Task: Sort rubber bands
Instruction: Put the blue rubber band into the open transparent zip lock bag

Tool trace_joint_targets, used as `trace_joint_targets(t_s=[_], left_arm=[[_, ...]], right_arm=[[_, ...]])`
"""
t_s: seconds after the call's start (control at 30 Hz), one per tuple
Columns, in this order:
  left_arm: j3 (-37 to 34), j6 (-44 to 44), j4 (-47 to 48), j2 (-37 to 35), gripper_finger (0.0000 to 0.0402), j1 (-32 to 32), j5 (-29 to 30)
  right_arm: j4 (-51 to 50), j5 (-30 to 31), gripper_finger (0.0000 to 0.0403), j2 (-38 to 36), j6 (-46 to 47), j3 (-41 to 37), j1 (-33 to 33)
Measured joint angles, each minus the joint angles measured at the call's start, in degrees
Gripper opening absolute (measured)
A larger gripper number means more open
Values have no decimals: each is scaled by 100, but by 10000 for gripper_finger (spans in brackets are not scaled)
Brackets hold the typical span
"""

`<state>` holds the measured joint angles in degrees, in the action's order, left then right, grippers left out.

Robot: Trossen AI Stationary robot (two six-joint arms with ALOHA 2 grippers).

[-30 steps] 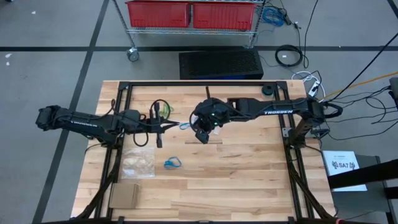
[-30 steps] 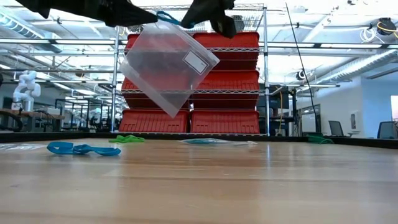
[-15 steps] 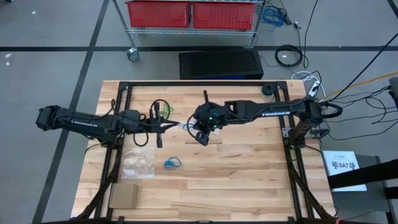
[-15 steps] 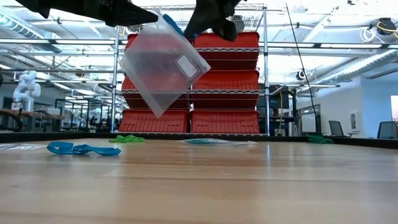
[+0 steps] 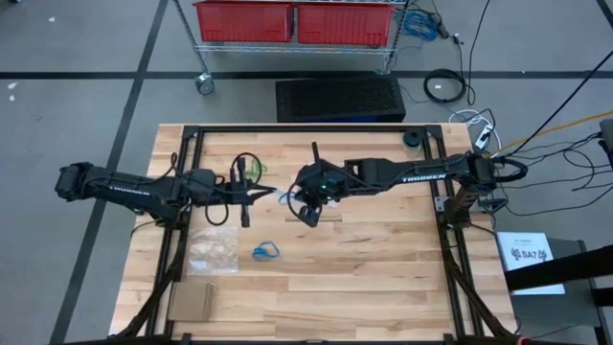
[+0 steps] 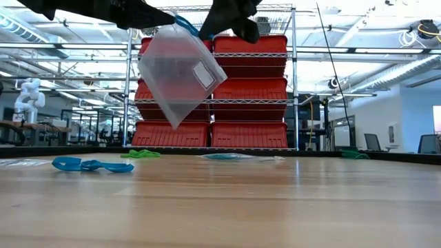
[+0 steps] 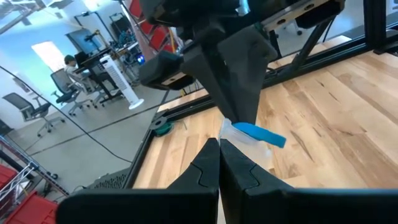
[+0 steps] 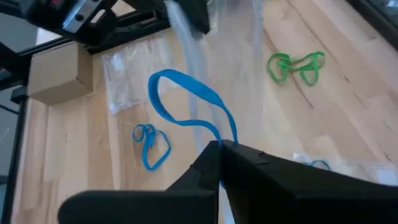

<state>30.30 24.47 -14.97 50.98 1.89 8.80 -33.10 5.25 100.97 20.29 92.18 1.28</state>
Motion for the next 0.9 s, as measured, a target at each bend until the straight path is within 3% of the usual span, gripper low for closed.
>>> trace_joint_targets(t_s=[0.3, 0.9], left_arm=[[0, -4, -40, 0, 0, 0, 0], [2, -17, 6, 0, 0, 0, 60]], right_arm=[[59, 708, 0, 53, -206, 0, 186], [483, 1414, 0, 351, -554, -4, 498]])
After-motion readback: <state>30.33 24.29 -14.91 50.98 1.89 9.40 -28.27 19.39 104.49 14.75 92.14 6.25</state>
